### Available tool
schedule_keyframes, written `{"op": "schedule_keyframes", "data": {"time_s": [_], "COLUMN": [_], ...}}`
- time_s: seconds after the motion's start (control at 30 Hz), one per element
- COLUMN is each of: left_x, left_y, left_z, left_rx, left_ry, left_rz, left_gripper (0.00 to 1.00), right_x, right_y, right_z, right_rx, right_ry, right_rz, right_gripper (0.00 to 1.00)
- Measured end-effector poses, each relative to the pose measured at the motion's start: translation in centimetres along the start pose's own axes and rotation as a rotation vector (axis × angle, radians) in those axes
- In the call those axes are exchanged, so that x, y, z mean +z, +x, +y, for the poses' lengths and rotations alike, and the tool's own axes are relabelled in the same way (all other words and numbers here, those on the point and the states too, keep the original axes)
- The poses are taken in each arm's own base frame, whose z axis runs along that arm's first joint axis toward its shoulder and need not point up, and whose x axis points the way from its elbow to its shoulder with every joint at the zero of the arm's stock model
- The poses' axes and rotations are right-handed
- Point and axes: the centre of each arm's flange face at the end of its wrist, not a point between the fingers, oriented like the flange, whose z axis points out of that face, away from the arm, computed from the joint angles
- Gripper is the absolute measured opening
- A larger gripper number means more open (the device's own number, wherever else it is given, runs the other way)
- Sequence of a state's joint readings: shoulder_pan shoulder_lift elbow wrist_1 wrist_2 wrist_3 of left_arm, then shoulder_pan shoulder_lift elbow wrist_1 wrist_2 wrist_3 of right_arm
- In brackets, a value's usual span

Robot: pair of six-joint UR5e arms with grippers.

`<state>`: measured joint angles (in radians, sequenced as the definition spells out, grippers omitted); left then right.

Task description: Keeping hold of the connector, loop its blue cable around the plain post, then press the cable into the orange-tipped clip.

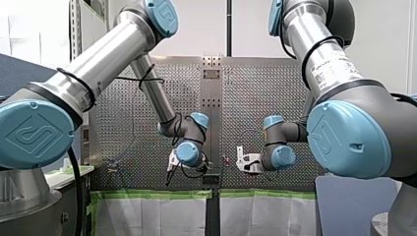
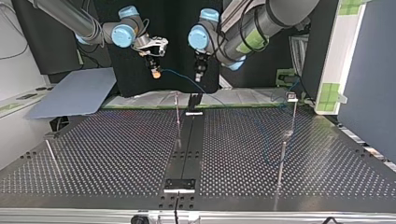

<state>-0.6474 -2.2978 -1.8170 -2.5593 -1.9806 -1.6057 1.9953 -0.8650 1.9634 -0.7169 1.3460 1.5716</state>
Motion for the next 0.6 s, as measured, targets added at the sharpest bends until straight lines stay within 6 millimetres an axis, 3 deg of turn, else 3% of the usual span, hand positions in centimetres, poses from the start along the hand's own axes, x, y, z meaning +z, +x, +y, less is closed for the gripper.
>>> {"op": "schedule_keyframes", "data": {"time_s": [0.23, 0.6], "left_x": [0.2, -0.1], "left_y": [-4.6, -14.9], "left_z": [1.5, 1.6], "left_rx": [-0.084, -0.172], "left_ry": [-0.056, -0.047], "left_rz": [-0.027, -0.127], "left_gripper": [1.0, 1.0], "right_x": [0.0, 0.0], "right_y": [0.0, 0.0], "right_z": [-0.2, -0.2], "right_rx": [-0.004, -0.004], "right_ry": [0.001, -0.005], "right_rz": [-0.001, 0.001], "right_gripper": [0.0, 0.0]}}
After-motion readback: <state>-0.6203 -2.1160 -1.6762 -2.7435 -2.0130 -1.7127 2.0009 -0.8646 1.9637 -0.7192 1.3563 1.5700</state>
